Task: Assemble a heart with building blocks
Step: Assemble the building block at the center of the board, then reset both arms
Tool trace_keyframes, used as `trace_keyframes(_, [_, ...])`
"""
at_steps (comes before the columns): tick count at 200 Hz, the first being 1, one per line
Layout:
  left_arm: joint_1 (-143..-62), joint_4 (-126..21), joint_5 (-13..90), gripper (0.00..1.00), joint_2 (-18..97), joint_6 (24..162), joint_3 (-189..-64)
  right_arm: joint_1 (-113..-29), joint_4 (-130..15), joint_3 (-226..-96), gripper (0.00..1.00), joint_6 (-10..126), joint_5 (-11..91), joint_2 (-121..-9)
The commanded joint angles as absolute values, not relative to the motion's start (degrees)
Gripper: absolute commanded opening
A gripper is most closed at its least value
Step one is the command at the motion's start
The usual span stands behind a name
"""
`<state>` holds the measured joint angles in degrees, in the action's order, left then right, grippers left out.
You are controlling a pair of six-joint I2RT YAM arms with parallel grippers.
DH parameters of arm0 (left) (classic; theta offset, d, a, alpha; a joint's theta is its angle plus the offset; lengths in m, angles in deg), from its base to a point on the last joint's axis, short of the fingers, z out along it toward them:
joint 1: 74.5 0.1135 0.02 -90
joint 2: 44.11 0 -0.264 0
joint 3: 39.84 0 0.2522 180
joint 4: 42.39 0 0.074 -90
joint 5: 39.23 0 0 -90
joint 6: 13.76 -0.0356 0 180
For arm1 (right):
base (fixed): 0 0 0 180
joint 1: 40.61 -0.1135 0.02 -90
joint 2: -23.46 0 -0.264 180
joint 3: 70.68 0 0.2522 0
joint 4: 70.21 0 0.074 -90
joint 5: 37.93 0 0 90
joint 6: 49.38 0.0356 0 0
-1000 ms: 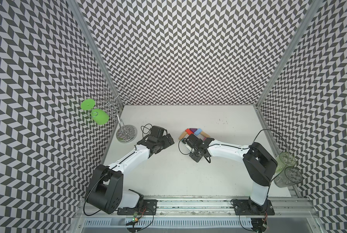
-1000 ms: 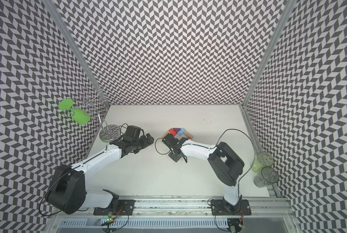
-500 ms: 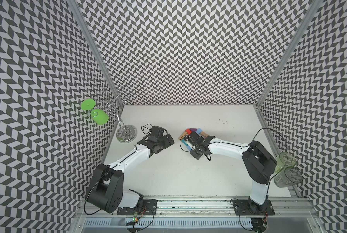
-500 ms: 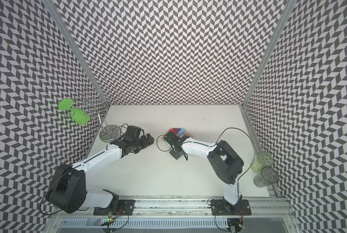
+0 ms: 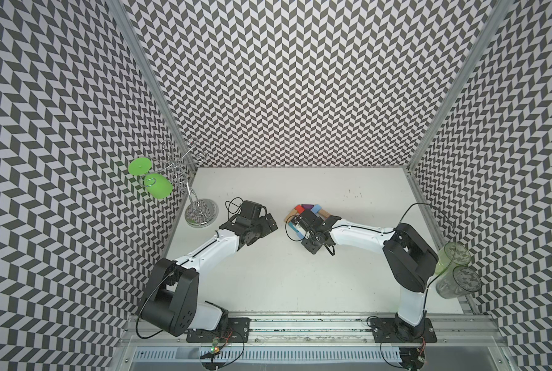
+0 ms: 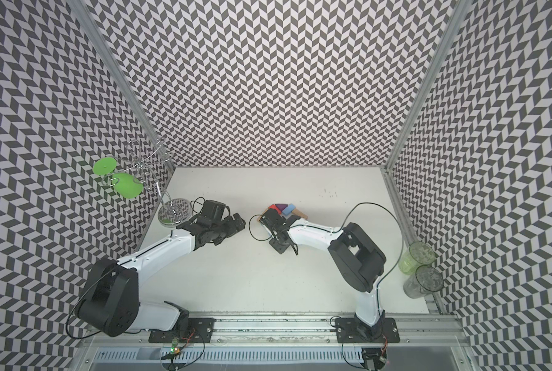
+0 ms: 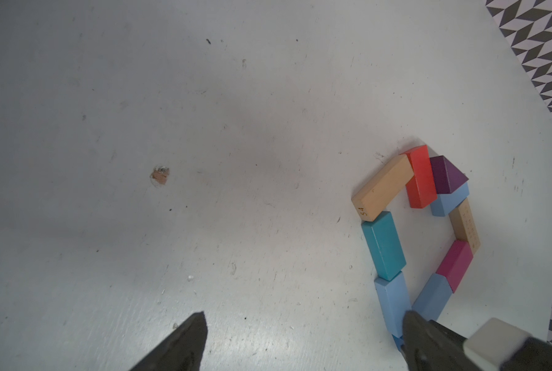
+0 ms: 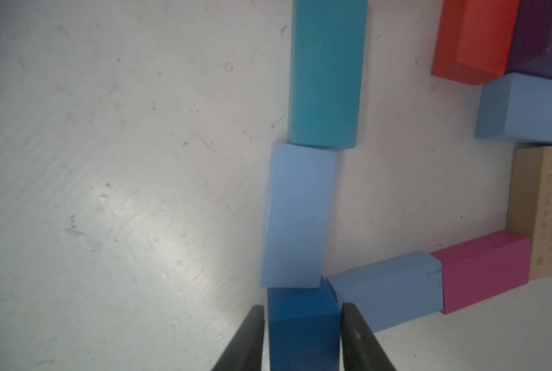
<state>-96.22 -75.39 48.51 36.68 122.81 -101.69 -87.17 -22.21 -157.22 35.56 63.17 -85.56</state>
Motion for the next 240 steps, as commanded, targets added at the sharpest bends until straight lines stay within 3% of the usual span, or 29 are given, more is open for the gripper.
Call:
trace_keyframes(1, [-95.84, -74.16, 48.13, 0.97, 37.23, 123.00, -102.04, -86.67, -23.19, -158.50, 0.46, 35.54, 63.52, -86.14])
trace_keyframes(70, [-95.77, -74.16, 47.70, 0.97, 38.11, 122.65, -103.12, -86.53, -21.65, -159.91, 0.52, 35.87, 63.46, -83.42])
trace_keyframes(81, [-95.75, -74.08, 47.70, 0.97, 38.07, 122.48, -103.41, -86.57, -21.46, -159.92, 0.58, 36.05, 63.78, -82.22])
trace_keyframes(103, [-95.77, -74.07, 47.93, 0.97, 37.98, 121.20, -104.77, -86.42, -20.54, -161.10, 0.82, 36.44, 65.85, -79.16])
trace_keyframes(120, [-95.72, -73.61, 48.61, 0.97, 37.73, 120.29, -106.41, -84.96, -19.99, -163.24, 0.94, 37.54, 66.25, -75.84])
trace_keyframes(152, [-95.52, -71.63, 50.04, 0.97, 37.76, 118.30, -110.56, -76.88, -25.09, -164.45, 0.99, 43.01, 63.34, -66.67])
trace_keyframes(175, [-93.80, -69.08, 54.26, 0.98, 34.44, 115.27, -111.42, -69.54, -36.71, -155.25, 1.00, 50.24, 62.01, -55.30])
trace_keyframes(193, [-91.78, -63.36, 62.83, 0.99, 27.97, 112.42, -107.47, -65.46, -51.28, -140.57, 0.99, 55.15, 67.58, -43.36])
trace_keyframes(218, [-88.66, -47.13, 80.53, 0.99, 18.25, 103.08, -93.20, -63.98, -70.77, -117.85, 0.99, 56.29, 81.32, -31.72])
trace_keyframes(240, [-82.86, -32.70, 80.76, 0.99, 16.19, 93.13, -81.09, -62.47, -77.46, -106.87, 0.99, 55.72, 88.80, -31.00])
